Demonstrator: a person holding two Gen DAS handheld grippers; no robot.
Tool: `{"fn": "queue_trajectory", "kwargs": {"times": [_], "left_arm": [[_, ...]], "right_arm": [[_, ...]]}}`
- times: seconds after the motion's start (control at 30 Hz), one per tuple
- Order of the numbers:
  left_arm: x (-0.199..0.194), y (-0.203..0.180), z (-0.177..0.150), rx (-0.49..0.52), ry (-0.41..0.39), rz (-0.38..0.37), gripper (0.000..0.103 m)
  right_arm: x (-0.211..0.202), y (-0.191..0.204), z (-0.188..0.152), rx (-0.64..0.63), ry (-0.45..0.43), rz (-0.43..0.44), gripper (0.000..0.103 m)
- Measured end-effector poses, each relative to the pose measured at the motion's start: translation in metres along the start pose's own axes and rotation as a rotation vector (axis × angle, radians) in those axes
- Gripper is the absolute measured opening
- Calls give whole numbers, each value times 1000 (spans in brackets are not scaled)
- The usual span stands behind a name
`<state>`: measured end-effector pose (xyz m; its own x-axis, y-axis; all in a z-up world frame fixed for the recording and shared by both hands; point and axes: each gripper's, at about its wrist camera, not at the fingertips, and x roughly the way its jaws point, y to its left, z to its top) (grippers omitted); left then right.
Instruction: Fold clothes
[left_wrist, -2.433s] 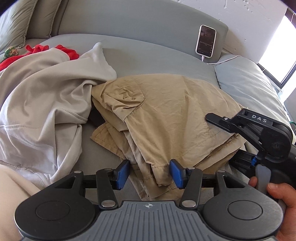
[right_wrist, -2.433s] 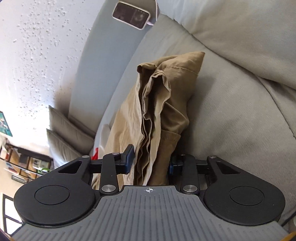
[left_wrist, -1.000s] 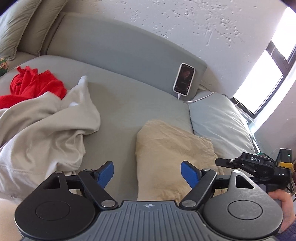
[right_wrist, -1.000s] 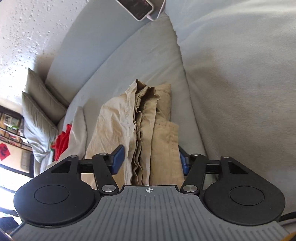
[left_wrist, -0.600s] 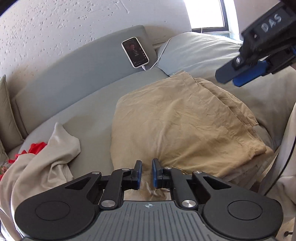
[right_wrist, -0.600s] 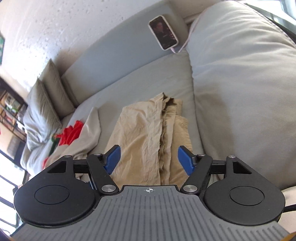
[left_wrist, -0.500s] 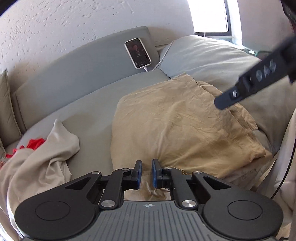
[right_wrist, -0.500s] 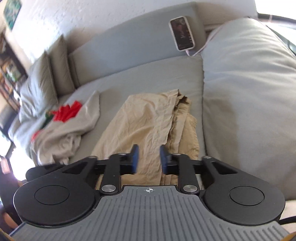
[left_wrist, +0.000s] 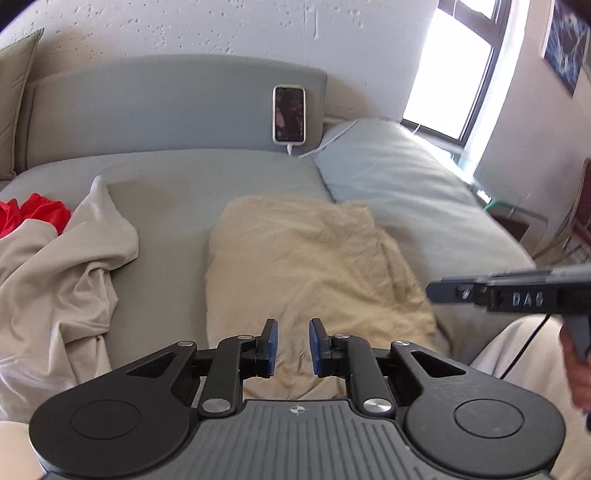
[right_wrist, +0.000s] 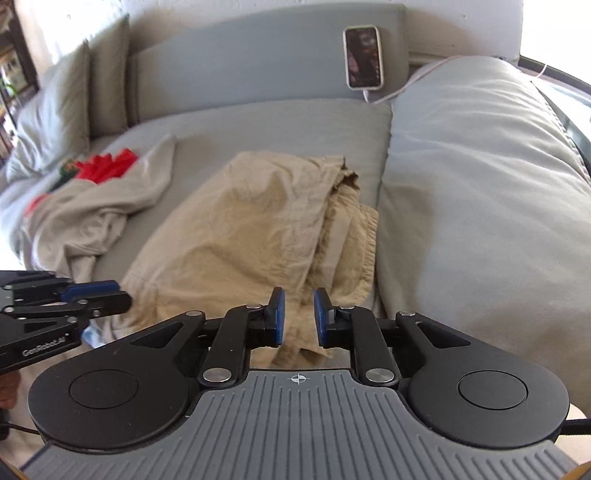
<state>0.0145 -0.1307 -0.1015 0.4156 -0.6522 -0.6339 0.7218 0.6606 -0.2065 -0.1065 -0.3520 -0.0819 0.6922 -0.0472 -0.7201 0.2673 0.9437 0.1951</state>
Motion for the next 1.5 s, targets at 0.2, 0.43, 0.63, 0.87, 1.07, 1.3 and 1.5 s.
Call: {"fn": "queue_trajectory", "kwargs": {"times": [0.2, 0.43, 0.63, 0.87, 1.07, 1.3, 1.5], "left_arm": [[24, -8, -7, -64, 49, -31, 15], [29, -6, -34, -38, 203, 15, 24], [-10, -6, -8, 21, 133, -5, 24], [6, 6, 32, -91, -12, -20, 22], [74, -1, 14, -3, 110, -10, 11], [74, 9, 14, -43, 107, -39, 12], [74, 7, 13, -31, 100, -37, 12]], "right_arm": [[3, 25, -10, 11, -2, 78, 22], [36, 27, -47, -71, 153, 21, 22], [-9, 6, -28, 13, 110, 32, 29], [-16, -18, 17, 71, -79, -19, 62], [26, -23, 43, 60, -179, -62, 14], [93, -8, 79, 43, -155, 37, 14], [135, 24, 63, -245, -95, -55, 11]]}}
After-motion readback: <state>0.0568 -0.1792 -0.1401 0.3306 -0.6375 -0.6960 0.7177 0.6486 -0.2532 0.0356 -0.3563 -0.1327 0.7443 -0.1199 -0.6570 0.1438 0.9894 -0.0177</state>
